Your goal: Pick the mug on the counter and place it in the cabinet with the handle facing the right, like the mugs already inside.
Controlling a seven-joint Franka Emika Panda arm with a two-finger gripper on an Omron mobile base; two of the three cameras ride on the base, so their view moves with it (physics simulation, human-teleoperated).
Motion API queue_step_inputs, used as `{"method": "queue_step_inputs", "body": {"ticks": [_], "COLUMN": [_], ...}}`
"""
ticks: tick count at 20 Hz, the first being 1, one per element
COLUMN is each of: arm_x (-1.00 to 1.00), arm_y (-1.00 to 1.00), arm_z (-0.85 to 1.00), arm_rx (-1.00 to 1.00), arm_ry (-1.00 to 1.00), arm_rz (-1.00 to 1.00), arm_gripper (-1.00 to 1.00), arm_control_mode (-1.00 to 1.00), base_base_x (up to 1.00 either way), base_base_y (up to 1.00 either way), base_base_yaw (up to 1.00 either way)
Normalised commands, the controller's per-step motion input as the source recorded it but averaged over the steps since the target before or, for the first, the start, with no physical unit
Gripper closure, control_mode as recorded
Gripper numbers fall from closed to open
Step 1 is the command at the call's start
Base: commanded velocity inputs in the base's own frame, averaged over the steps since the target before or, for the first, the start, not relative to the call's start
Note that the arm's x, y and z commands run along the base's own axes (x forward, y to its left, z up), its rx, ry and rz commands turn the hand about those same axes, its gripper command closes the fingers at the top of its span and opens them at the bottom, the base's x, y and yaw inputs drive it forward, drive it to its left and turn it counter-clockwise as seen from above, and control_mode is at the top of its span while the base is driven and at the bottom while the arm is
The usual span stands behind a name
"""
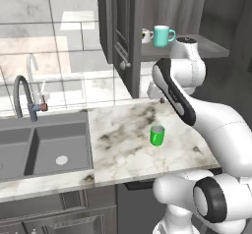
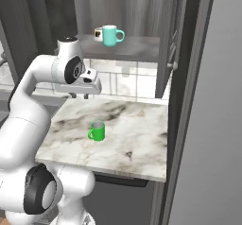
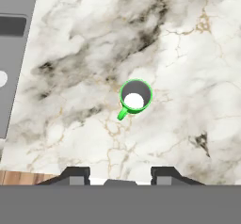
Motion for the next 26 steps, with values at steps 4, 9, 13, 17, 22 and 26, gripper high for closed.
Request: {"method": "queue_step_inputs", "body": {"ticks": [4, 9, 13, 17, 22, 26], "arm_x": [-0.1, -0.14, -0.07, 0.0, 0.0, 0.0], "arm_y": [0.0, 0.0, 0.01, 0.04, 0.08, 0.06], "arm_z": [-0.03, -0.18, -0.23, -0.24, -0.16, -0.16], "arm_rx": [0.0, 0.0, 0.0, 0.0, 0.0, 0.0], "arm_ry": [-0.01, -0.03, -0.04, -0.03, -0.03, -0.03], "arm_rz": [-0.01, -0.06, -0.1, -0.13, -0.15, -0.12], "arm_gripper": [-1.0, -1.0, -1.0, -1.0, -1.0, -1.0], "arm_control_mode": [-1.0, -1.0, -1.0, -1.0, -1.0, -1.0], "base_base_x": [0.0, 0.0, 0.0, 0.0, 0.0, 0.0], "base_base_y": [0.0, 0.0, 0.0, 0.0, 0.0, 0.0], "base_base_yaw": [0.0, 0.0, 0.0, 0.0, 0.0, 0.0]}}
